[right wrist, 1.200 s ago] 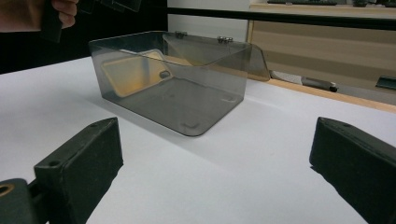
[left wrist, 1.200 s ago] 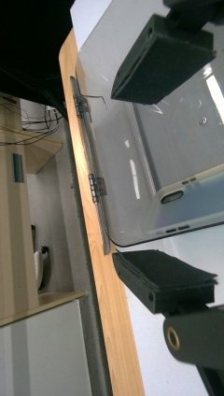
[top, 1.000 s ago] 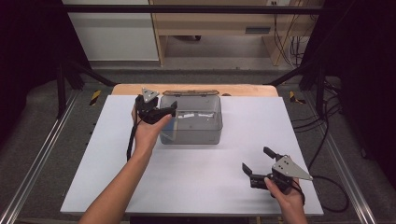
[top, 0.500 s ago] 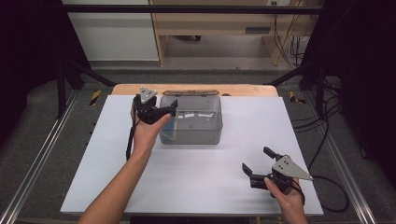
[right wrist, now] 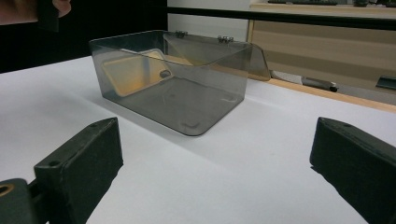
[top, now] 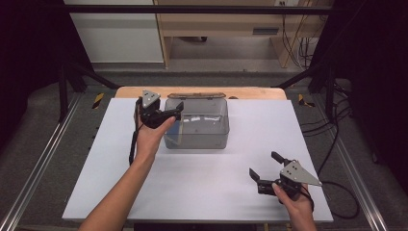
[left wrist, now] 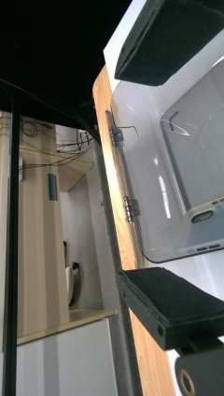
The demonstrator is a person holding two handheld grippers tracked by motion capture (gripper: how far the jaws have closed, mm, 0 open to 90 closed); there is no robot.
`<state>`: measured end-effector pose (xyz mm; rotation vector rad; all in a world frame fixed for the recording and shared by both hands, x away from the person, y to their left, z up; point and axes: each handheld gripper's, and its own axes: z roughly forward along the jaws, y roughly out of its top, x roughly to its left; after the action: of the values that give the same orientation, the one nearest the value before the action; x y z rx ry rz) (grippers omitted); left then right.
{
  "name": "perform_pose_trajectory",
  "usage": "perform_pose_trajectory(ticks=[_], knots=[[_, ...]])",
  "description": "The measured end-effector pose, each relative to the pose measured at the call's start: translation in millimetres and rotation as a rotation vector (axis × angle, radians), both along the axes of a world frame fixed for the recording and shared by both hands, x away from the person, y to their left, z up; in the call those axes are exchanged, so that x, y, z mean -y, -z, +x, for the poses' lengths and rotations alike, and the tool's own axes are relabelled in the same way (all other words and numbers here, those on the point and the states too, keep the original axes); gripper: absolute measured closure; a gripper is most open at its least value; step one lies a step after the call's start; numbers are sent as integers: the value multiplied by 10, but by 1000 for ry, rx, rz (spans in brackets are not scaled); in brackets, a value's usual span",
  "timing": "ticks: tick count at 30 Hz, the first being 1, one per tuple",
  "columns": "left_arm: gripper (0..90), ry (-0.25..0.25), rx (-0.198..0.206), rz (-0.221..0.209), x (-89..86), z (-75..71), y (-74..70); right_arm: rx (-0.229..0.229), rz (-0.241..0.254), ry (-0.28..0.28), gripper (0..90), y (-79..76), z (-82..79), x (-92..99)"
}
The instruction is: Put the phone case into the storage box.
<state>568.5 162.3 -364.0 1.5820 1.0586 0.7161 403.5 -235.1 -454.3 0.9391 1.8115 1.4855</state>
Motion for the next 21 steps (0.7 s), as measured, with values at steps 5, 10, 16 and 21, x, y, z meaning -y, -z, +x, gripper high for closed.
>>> perform_pose_trajectory(ticks=[5, 10, 16, 21], knots=[[38, 6, 13, -8, -15, -15, -16, 0, 0, 0, 27, 1, 1, -1], [29, 9, 23, -19, -35, -31, -30, -1, -1, -1, 27, 2, 0, -1], [26, 16, 35, -30, -56, -52, -49, -2, -2, -4, 26, 3, 0, -6], [26, 17, 39, -30, -80, -67, -46, -2, -2, -4, 26, 3, -1, -7]])
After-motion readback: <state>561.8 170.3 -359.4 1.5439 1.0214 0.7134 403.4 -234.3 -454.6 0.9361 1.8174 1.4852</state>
